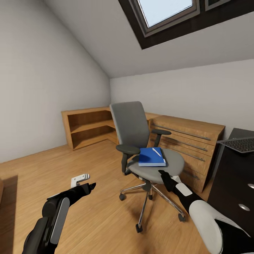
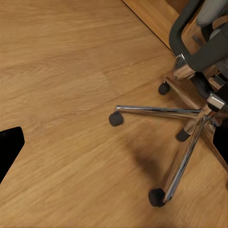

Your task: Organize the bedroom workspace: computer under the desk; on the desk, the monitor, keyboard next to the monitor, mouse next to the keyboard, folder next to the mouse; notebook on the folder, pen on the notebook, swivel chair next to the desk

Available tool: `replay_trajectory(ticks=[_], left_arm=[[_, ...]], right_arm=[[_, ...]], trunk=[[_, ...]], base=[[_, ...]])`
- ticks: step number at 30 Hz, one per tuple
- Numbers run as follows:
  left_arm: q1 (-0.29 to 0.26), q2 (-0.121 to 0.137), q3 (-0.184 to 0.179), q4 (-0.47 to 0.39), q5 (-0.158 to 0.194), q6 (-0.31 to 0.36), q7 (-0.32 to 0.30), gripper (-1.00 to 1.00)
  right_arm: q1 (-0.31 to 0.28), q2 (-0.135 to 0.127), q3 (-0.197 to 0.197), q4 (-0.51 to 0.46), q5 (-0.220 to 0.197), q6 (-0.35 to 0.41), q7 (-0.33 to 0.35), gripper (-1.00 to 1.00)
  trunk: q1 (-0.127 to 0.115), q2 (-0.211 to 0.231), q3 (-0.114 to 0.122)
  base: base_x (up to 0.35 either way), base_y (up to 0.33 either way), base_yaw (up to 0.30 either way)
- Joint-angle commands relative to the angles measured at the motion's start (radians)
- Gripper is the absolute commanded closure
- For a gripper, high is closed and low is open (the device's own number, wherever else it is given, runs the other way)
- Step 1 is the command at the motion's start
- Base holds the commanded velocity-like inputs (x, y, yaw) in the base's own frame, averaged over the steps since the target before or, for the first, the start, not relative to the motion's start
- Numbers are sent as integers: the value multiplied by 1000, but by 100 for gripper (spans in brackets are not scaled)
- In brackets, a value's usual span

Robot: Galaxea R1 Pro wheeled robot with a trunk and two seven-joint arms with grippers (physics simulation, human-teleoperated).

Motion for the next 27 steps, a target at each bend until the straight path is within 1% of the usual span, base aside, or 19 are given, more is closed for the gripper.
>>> replay_trajectory(ticks=[1, 12, 17, 21, 27], left_arm=[[-1, -1, 2, -1, 8, 5, 3, -100], [-1, -1, 1, -1, 8, 5, 3, -100], [-1, -1, -13, -1, 8, 5, 4, -100], [-1, -1, -17, -1, 8, 5, 4, -100], [-1, -1, -18, -1, 8, 5, 4, -100]], right_arm=[[-1, 0, -6, -1, -4, 5, 3, -100], [-1, 0, -6, -1, -4, 5, 3, -100], [-1, 0, -6, -1, -3, 5, 3, -100], [-1, 0, -6, -1, -3, 4, 4, -100], [-1, 1, -6, -1, -3, 4, 3, -100]], trunk=[[0, 0, -1], [0, 0, -1], [0, 0, -1], [0, 0, -1], [0, 0, -1]], base=[[0, 0, 0], [-11, 0, 0], [-230, 0, 0], [-259, 0, 0], [-137, 0, 0]])
